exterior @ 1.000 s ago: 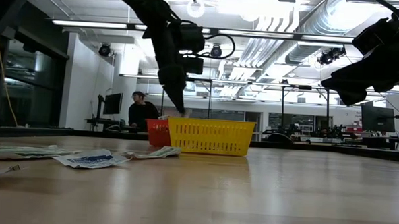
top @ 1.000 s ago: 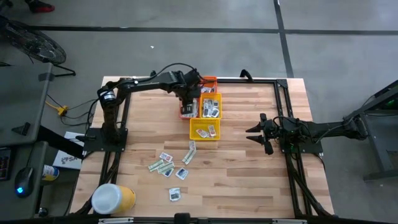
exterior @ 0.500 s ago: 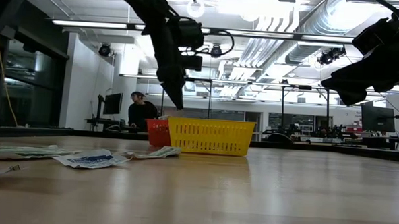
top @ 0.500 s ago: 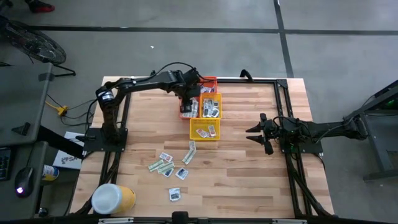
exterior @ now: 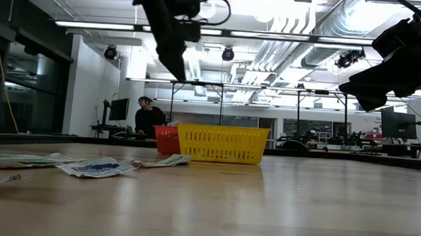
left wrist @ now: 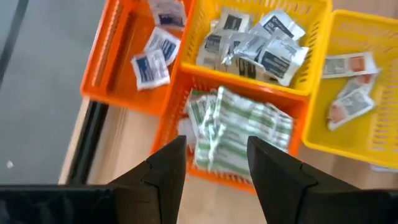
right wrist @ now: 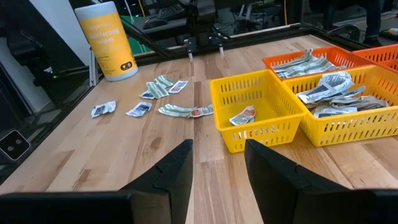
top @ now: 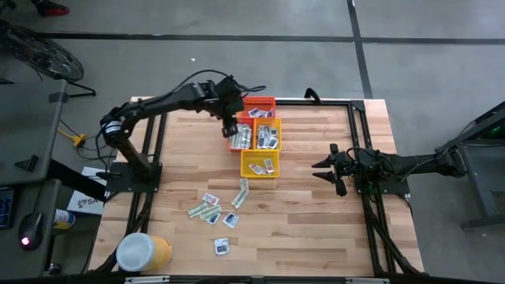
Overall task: Pick & Place First Aid Supplies
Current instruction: Put the bandage into the bottom orange bin
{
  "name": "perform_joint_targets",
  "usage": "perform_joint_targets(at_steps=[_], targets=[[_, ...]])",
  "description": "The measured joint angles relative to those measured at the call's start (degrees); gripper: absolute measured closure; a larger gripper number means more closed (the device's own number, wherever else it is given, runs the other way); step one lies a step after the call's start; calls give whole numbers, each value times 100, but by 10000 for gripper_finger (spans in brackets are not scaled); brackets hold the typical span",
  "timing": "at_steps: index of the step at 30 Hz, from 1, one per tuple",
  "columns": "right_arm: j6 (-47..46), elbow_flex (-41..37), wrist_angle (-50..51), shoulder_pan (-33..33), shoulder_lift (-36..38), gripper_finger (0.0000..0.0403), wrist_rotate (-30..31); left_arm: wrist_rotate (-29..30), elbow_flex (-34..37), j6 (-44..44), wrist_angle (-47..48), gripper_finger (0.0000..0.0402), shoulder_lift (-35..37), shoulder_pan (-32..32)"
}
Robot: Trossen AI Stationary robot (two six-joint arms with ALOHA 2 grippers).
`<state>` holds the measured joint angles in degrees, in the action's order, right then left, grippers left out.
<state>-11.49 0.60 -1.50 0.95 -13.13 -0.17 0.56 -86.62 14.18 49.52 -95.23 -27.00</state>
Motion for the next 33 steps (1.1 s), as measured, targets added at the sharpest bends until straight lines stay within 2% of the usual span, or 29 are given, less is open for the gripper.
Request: perform_joint_targets(at_steps=[5,10,16,25,28,33], targets=[[-1,1,0,0,0,263,0,0,-1,-882,697,234,367,14],[-2,2,0,0,0,263,1,219,1,-1610,1135,234,515,299],[0,0,0,0,1,263,-1,464,1,-2395,1695,234,517,1018],[-1,1,0,0,0,263,-1,614,3,-3680,1942,234,465,2557],[0,2,0,0,0,263,-1,783,3,-3606,1825,234,411,3008],[0,0,0,0,0,263,0,1093,3,-2602,1553,234,74,3571]])
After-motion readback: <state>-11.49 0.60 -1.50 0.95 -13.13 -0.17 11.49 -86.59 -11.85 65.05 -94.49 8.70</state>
